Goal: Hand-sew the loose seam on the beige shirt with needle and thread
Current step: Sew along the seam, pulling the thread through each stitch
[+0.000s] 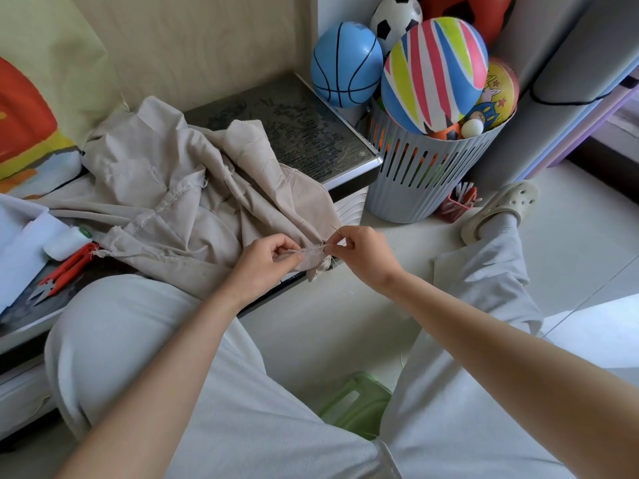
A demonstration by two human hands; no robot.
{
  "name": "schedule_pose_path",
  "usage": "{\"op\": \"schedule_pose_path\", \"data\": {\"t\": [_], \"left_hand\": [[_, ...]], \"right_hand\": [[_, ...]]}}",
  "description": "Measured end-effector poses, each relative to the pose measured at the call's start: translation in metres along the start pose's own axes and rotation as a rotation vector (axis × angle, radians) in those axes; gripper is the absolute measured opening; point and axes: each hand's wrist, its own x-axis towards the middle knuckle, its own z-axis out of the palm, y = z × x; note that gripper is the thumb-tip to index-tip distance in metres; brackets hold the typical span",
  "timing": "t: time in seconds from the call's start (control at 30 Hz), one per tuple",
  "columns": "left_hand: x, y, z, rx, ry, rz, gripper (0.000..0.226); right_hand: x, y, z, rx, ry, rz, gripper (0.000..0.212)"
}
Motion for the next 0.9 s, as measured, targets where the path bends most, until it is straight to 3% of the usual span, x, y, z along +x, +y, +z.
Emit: {"op": "schedule_pose_path", "data": {"t": [0.3, 0.47, 0.63, 0.8, 0.9], "left_hand": [[0.002, -0.003, 0.000, 0.042, 0.016, 0.014, 0.005], [0.002, -0.005, 0.001, 0.015, 0.024, 0.003, 0.019], [0.003, -0.003, 0.001, -0.016, 0.055, 0.005, 0.020], [0.002, -0.003, 0.001, -0.005, 0.069, 0.005, 0.017], [0.002, -0.002, 0.001, -0.004, 0.068, 0.009, 0.016]], "right_hand": [[-0.005, -0.005, 0.007, -0.083, -0.081, -0.032, 0.026], [-0.015, -0.007, 0.007, -0.024, -0.042, -0.253, 0.036], [-0.021, -0.009, 0.012, 0.018, -0.080, -0.258, 0.034], [-0.025, -0.008, 0.016, 0.035, -0.158, -0.193, 0.009], [-0.025, -0.009, 0.018, 0.032, -0.168, -0.146, 0.010]]}}
